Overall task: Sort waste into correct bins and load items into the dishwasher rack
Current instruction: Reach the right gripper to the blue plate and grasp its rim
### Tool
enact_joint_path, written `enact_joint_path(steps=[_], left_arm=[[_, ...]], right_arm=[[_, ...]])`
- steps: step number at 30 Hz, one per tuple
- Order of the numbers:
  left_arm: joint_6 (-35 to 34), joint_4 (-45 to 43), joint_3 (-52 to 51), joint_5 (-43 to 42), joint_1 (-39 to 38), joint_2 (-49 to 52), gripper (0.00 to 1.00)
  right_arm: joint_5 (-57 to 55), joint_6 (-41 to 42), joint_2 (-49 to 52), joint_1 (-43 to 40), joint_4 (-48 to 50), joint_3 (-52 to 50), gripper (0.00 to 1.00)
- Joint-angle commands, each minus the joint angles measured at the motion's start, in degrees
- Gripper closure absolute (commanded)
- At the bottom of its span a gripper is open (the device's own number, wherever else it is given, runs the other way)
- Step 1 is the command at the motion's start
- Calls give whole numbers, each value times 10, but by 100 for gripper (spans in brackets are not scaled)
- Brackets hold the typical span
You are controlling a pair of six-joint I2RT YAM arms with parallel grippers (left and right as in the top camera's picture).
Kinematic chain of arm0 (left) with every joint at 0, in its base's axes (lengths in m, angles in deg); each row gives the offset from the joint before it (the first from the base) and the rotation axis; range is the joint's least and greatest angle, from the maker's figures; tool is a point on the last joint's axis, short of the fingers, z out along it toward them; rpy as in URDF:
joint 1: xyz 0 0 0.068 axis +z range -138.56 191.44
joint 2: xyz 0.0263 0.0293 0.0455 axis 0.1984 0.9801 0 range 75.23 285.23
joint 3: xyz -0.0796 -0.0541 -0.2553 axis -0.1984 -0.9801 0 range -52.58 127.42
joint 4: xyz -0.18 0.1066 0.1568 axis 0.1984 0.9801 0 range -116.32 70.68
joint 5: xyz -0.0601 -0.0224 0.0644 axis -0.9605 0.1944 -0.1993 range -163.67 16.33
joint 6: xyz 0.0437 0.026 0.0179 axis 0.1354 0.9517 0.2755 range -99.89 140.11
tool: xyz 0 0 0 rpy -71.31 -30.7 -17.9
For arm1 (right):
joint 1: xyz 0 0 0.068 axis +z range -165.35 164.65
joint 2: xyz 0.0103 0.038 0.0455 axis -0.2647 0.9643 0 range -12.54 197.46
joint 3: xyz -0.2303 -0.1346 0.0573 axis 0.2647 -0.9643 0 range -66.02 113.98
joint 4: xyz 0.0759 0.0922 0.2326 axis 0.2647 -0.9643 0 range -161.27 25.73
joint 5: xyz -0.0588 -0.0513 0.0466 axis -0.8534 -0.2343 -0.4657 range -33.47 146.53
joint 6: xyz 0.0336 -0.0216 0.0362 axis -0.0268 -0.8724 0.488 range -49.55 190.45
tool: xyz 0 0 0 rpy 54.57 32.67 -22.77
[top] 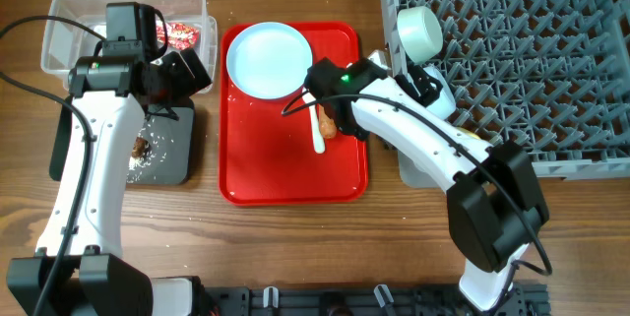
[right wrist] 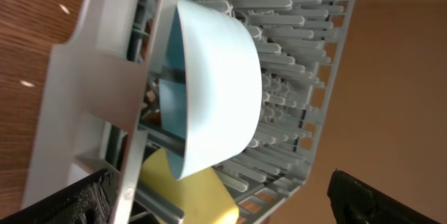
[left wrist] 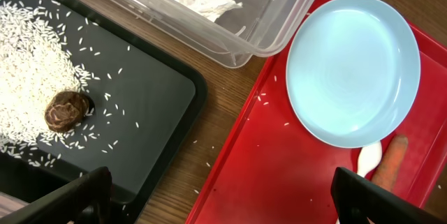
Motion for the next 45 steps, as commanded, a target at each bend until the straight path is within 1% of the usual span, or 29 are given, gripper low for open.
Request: enact_joint_path(steps=[1, 5, 7, 10, 12, 15, 16, 19, 21, 22, 25, 30, 33, 37, 40, 45], left_arm=[[-3, -2, -2, 3, 5, -1, 0], [-3, -2, -2, 3, 5, -1, 0], [-3, -2, -2, 3, 5, -1, 0], [-3, -2, -2, 3, 5, -1, 0], [-3, -2, -2, 3, 5, -1, 0], [-3, -2, -2, 3, 5, -1, 0], [-3, -2, -2, 3, 5, -1, 0], [-3, -2, -2, 3, 5, -1, 0], [-3, -2, -2, 3, 5, -1, 0], [-3, -2, -2, 3, 5, -1, 0], [-3, -2, -2, 3, 5, -1, 0], [-3, -2, -2, 3, 5, -1, 0], [-3, -2, -2, 3, 5, -1, 0], [-3, -2, -2, 3, 5, -1, 0], [-3, -2, -2, 3, 5, -1, 0], [-3, -2, -2, 3, 5, -1, 0]], right_arm=[[52, 4, 4, 1, -3, 67, 0], [174, 3, 1, 1, -9, 180, 0], [241, 3, 0, 1, 4, 228, 0], [321, -2, 0, 1, 83, 238, 0], [383, -30, 1, 1, 138, 235, 0], [399, 2, 1, 1, 206, 235, 4], [399, 7, 1, 1, 232, 235, 7], [399, 20, 1, -1, 251, 235, 11], [414, 21, 3, -5, 265, 233, 18], [423, 23, 10, -8, 281, 233, 20], [457, 25, 40, -19, 329, 233, 20], [510, 64, 128, -61, 411, 233, 21], [530, 66, 174, -77, 441, 233, 30], [533, 73, 236, -80, 452, 233, 40], [565, 84, 262, -80, 459, 233, 48], [564, 113, 287, -80, 454, 233, 62]])
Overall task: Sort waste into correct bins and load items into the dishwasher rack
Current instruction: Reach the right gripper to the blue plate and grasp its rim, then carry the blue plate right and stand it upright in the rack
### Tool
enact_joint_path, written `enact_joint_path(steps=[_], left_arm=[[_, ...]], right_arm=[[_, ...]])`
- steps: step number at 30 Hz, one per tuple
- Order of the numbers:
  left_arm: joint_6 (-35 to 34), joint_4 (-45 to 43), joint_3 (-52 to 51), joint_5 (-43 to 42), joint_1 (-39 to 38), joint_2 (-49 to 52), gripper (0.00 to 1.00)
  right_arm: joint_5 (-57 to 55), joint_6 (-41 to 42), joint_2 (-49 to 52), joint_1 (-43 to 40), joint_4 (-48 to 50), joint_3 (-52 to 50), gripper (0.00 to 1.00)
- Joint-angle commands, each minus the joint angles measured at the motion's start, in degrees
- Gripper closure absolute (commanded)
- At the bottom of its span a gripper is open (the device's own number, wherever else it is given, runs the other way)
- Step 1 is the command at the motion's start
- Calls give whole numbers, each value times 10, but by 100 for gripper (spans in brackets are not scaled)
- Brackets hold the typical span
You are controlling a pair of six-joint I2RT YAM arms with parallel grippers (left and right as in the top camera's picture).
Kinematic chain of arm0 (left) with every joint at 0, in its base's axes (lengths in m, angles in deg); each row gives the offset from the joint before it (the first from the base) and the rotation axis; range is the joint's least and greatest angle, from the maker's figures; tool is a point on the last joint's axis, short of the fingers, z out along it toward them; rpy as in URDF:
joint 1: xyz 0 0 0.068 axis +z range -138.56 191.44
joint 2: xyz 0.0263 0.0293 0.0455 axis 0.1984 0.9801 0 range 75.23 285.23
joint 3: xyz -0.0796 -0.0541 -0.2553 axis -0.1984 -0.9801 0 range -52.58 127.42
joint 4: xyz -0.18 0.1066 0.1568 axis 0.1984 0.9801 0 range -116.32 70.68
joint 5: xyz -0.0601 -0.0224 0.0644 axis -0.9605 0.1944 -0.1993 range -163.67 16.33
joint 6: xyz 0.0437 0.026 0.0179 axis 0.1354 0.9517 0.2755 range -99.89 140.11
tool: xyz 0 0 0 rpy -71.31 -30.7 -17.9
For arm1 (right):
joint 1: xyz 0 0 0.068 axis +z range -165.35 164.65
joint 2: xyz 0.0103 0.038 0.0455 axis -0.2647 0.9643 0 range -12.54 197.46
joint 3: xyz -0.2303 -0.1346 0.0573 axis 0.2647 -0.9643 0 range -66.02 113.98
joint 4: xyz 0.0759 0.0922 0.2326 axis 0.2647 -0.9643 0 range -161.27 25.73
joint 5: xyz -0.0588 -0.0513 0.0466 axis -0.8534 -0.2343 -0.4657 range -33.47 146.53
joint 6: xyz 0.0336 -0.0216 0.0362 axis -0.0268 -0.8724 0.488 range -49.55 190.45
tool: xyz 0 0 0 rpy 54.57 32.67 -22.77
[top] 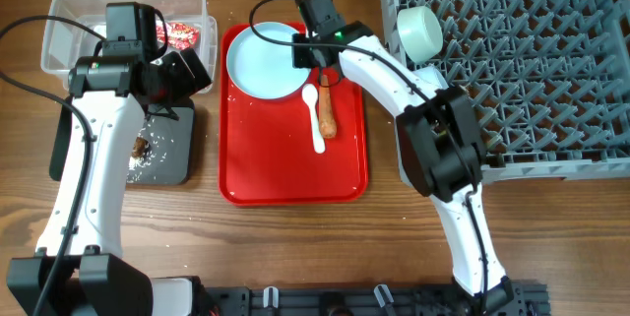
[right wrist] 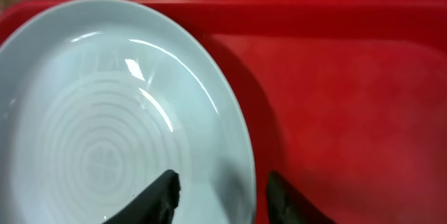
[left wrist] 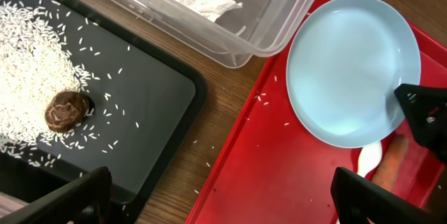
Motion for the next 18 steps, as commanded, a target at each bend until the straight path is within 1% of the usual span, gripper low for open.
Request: enact_joint_path(steps=[1, 2, 3, 7, 9, 16, 18], left_arm=[[-3, -2, -2, 3, 5, -1, 0], [-3, -2, -2, 3, 5, -1, 0], [-3, -2, -2, 3, 5, -1, 0], [-3, -2, -2, 3, 5, -1, 0], [-3, -2, -2, 3, 5, -1, 0], [-3, -2, -2, 4, 5, -1, 0], [-3, -2, -2, 3, 5, -1, 0]], right_arm=[[14, 32, 26, 2, -2, 6, 65], [14, 41, 29, 2, -4, 5, 67], [14, 45, 33, 2, -5, 5, 73], [19, 57, 36, 3, -10, 2, 83], [23, 63, 36, 2, -13, 2, 95], [24, 64, 22, -11, -22, 3, 96], [24, 45, 2, -21, -30, 3, 96]])
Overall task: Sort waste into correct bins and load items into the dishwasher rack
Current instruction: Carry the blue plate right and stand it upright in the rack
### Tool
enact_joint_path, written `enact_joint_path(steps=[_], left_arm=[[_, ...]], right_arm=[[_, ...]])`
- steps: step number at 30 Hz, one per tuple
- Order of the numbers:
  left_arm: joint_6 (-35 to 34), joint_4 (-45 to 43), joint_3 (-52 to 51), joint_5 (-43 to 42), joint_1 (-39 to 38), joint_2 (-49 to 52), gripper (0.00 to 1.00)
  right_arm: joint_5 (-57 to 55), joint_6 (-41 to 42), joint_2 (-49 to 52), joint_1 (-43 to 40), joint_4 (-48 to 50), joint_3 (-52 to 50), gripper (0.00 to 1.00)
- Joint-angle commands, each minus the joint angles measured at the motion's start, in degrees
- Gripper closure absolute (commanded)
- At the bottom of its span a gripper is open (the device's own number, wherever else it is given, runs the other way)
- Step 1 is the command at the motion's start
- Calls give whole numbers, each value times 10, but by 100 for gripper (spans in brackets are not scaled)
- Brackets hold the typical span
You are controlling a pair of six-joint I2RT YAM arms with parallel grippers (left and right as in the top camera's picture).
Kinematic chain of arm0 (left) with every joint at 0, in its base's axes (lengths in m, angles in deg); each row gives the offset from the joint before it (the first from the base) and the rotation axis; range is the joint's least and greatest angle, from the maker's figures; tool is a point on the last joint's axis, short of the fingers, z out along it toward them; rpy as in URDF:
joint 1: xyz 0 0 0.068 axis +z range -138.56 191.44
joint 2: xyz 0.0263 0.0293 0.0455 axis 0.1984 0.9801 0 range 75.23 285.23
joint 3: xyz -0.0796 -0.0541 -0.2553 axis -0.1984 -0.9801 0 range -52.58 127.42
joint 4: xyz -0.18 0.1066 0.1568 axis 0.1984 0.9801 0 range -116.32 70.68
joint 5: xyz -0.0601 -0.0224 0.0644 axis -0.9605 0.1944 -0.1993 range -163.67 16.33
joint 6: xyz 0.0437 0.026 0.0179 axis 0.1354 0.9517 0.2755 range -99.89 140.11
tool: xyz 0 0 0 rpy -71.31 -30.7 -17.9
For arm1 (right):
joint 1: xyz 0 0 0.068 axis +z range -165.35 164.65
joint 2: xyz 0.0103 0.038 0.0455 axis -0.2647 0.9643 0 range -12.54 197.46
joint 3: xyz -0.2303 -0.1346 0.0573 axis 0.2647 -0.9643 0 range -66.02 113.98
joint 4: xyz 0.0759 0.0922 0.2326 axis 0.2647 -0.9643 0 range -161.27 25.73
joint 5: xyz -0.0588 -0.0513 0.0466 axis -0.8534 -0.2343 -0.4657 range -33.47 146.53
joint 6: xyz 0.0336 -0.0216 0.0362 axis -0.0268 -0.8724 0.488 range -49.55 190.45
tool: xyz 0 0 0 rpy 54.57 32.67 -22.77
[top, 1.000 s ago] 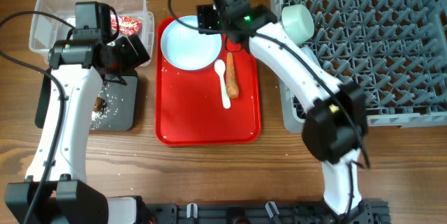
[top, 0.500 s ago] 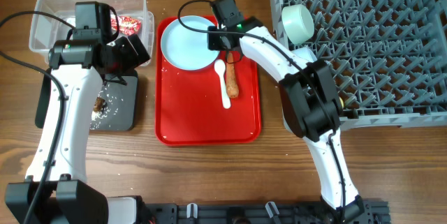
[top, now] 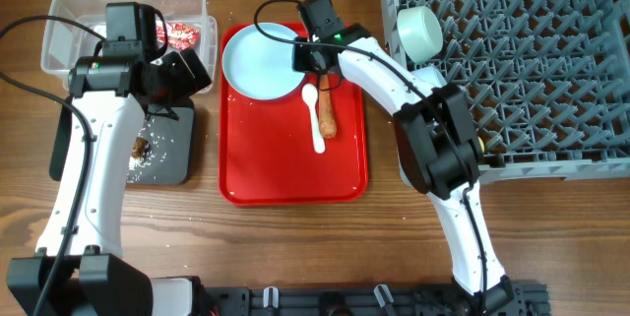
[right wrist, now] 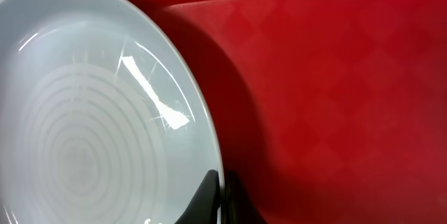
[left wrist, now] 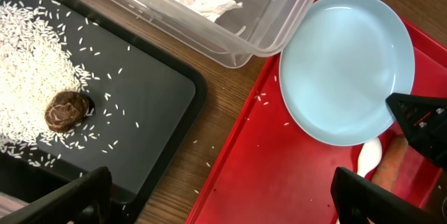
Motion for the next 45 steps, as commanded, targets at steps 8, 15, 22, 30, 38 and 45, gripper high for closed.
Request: enact_joint_path(steps=[8, 15, 22, 30, 38, 45], left_arm=[[-3, -2, -2, 3, 5, -2, 0], [-3, -2, -2, 3, 5, -2, 0], [-3, -2, -2, 3, 5, -2, 0], [-3, -2, -2, 3, 5, -2, 0], [-3, -2, -2, 3, 5, -2, 0], [-3, -2, -2, 3, 5, -2, 0]], right_arm=[[-42, -152, -191, -39, -71, 3, 96], [-326, -200, -360, -52, -148, 3, 96], [-562, -233, -448, -127, -262, 2, 96], [-604, -360, -445, -215, -180, -68, 96], [-558, -432, -412, -231, -92, -157, 96], [-515, -458, -335, -251, -62, -163, 96]])
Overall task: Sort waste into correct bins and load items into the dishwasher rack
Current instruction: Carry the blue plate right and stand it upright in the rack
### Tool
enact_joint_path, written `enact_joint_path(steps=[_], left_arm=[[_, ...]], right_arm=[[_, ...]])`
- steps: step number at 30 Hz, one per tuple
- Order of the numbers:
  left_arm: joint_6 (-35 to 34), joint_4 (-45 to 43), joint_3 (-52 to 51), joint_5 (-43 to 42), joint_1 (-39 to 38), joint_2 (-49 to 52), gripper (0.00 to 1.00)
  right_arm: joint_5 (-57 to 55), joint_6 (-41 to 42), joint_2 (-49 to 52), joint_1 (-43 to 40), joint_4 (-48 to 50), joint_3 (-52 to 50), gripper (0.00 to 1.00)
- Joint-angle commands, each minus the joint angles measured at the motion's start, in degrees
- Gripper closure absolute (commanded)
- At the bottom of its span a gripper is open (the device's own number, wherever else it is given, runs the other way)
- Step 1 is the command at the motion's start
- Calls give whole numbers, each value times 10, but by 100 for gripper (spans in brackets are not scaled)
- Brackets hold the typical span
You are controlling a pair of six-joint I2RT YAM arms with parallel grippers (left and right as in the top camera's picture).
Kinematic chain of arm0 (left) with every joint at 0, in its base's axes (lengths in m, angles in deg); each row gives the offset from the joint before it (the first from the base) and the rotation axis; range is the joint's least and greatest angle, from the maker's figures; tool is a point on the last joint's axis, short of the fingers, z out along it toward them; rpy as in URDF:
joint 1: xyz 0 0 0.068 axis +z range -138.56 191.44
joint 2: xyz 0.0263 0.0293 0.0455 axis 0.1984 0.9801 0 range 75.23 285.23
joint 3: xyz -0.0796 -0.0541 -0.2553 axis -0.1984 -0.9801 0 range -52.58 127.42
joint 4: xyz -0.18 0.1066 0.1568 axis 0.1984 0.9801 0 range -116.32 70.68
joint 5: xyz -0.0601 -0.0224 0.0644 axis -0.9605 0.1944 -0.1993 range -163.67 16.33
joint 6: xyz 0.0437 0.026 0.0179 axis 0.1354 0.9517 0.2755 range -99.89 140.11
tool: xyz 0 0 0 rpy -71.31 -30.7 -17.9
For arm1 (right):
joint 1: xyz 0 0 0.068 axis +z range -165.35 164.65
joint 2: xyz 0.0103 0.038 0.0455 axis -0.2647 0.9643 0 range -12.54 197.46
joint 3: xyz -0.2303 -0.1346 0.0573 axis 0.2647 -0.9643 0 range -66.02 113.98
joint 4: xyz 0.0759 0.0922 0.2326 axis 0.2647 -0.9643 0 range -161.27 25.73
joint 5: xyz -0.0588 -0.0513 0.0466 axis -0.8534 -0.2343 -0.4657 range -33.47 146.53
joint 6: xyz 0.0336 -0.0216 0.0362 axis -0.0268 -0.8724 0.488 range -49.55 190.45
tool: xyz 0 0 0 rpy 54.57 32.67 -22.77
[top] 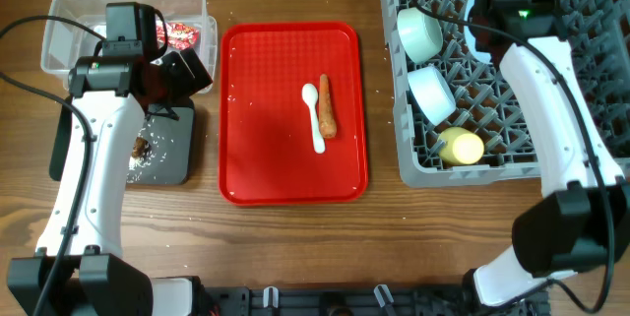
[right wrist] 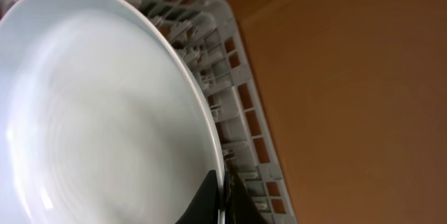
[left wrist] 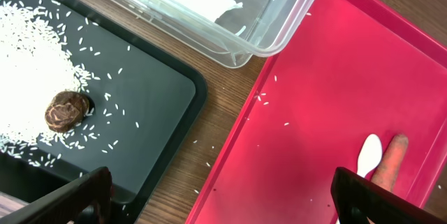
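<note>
In the right wrist view my right gripper [right wrist: 222, 192] is shut on the rim of the pale blue plate [right wrist: 105, 98], which stands on edge over the grey dishwasher rack [right wrist: 234, 84]. From overhead that gripper [top: 492, 11] is above the rack's [top: 581, 70] far left part. A white spoon [top: 315, 117] and a carrot [top: 327, 106] lie on the red tray [top: 266, 158]. My left gripper [left wrist: 220, 190] hangs open over the tray's left edge, with nothing between its fingers [left wrist: 84, 192].
The rack holds two pale bowls [top: 420, 32] [top: 433, 93] and a yellow item [top: 460, 145]. A black tray [left wrist: 140, 98] carries scattered rice and a brown mushroom [left wrist: 64, 110]. A clear plastic bin [left wrist: 258, 15] with crumpled paper stands behind it.
The right gripper was shut on the plate's rim on the red tray. It now holds the plate on edge over the rack. The left arm has not moved.
The right gripper was first by the rack's left side near the bowl. Then it stood open around the plate's rim on the tray, then shut on it. Now the plate is off the tray and over the rack.
</note>
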Motion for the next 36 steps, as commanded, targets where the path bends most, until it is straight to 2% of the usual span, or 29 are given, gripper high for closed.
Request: enact_joint_path(steps=[1, 4, 5, 7, 10, 13, 14, 15, 18, 22, 25, 27, 29, 31, 36], left_arm=[[-3, -2, -2, 3, 5, -1, 0], [-3, -2, -2, 3, 5, -1, 0], [-3, -2, -2, 3, 5, -1, 0], [-3, -2, -2, 3, 5, -1, 0], [-3, -2, -2, 3, 5, -1, 0], [-3, -2, -2, 3, 5, -1, 0], [-3, -2, -2, 3, 5, -1, 0], [-3, -2, -2, 3, 5, -1, 0], [-3, -2, -2, 3, 5, -1, 0], [-3, -2, -2, 3, 5, -1, 0], [-3, -2, -2, 3, 5, -1, 0], [-3, -2, -2, 3, 5, -1, 0], [-3, -2, -2, 3, 5, -1, 0], [-3, -2, -2, 3, 5, -1, 0], [-3, -2, -2, 3, 5, -1, 0]], right_arm=[[21, -10, 40, -10, 5, -3, 96], [73, -9, 46, -10, 5, -3, 93], [91, -9, 46, -10, 5, -3, 88], [160, -7, 46, -10, 5, -3, 56], [282, 4, 46, -10, 2, -3, 41], [295, 66, 38, -10, 1, 1, 37], [305, 99, 20, -10, -1, 5, 24], [318, 103, 10, -10, -1, 7, 20], [411, 103, -51, -10, -4, 13, 17], [439, 131, -113, -10, -17, 13, 17], [451, 142, -129, -10, -45, 13, 17], [503, 146, -128, -8, -61, 13, 17], [548, 173, -124, 3, -77, 12, 22], [561, 193, -119, 30, -82, 11, 24], [558, 234, -63, 157, -92, 6, 24]])
